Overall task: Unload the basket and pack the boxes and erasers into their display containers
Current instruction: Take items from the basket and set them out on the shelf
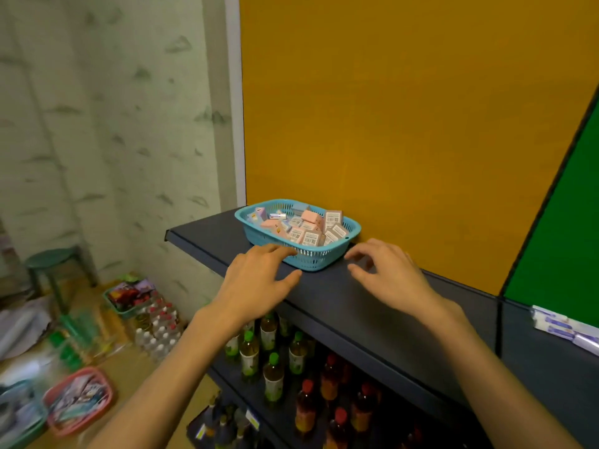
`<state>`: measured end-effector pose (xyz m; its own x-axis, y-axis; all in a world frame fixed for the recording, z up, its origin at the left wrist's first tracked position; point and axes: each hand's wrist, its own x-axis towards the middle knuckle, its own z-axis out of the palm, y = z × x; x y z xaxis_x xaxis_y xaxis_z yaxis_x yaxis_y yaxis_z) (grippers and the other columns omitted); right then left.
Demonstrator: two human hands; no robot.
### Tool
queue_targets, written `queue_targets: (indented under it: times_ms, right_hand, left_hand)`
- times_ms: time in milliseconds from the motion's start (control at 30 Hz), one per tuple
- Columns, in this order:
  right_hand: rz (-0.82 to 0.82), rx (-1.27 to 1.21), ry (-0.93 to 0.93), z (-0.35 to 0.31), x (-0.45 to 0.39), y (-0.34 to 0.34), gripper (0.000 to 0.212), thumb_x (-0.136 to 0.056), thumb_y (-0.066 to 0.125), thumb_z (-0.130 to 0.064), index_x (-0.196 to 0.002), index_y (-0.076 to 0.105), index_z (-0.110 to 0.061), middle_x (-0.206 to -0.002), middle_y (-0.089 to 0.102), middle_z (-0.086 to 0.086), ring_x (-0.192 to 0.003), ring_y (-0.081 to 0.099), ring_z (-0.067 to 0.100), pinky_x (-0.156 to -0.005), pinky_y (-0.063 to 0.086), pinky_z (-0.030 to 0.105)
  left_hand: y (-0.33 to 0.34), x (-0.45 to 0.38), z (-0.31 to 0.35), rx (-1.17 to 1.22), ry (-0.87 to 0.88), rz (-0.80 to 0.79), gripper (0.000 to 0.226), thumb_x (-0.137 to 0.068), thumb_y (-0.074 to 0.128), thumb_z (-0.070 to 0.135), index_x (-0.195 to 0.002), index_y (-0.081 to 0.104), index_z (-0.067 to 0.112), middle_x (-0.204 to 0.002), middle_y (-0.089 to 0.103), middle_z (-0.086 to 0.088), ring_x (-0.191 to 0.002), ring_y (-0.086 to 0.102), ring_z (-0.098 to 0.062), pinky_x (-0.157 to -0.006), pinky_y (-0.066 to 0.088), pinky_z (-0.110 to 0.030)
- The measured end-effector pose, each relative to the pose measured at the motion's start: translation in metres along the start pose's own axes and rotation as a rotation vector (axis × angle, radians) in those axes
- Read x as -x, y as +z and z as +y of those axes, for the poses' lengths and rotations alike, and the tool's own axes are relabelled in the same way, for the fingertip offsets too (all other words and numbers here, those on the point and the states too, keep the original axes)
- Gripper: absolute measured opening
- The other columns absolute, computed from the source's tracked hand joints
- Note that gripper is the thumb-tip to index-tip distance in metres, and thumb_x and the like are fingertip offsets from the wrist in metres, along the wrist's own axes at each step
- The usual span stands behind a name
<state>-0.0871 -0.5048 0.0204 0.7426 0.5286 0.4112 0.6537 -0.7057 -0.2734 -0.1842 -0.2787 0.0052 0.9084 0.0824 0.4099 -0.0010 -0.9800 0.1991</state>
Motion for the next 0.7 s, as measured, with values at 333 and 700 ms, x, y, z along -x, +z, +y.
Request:
queue_targets:
  times_ms: [333,700]
  right_hand:
    - [0.005,0.013,-0.027,-0.029,-0.101,0.068,0.024,-0.093,0.062,-0.035,-0.116,0.066,-0.029,-0.124,0.062,-0.005,-0.104,0.059,0.014,-0.083,0.052,0.037]
    - [0.093,-0.002,0.121,0.006,-0.222,0.098,0.02,-0.094,0.063,-0.032,-0.114,0.067,-0.031,-0.107,0.061,-0.011,-0.094,0.057,0.008,-0.08,0.048,0.032]
  left_hand:
    - [0.005,-0.058,-0.102,-0.021,-0.037,-0.002,0.051,-0.096,0.048,0.055,-0.142,0.049,0.033,-0.146,0.051,0.007,-0.127,0.052,-0.017,-0.096,0.051,-0.042]
    - [0.021,-0.208,-0.186,0.024,0.031,-0.033,0.055,-0.086,0.039,0.065,-0.128,0.059,0.035,-0.126,0.063,0.007,-0.11,0.061,-0.02,-0.086,0.054,-0.045]
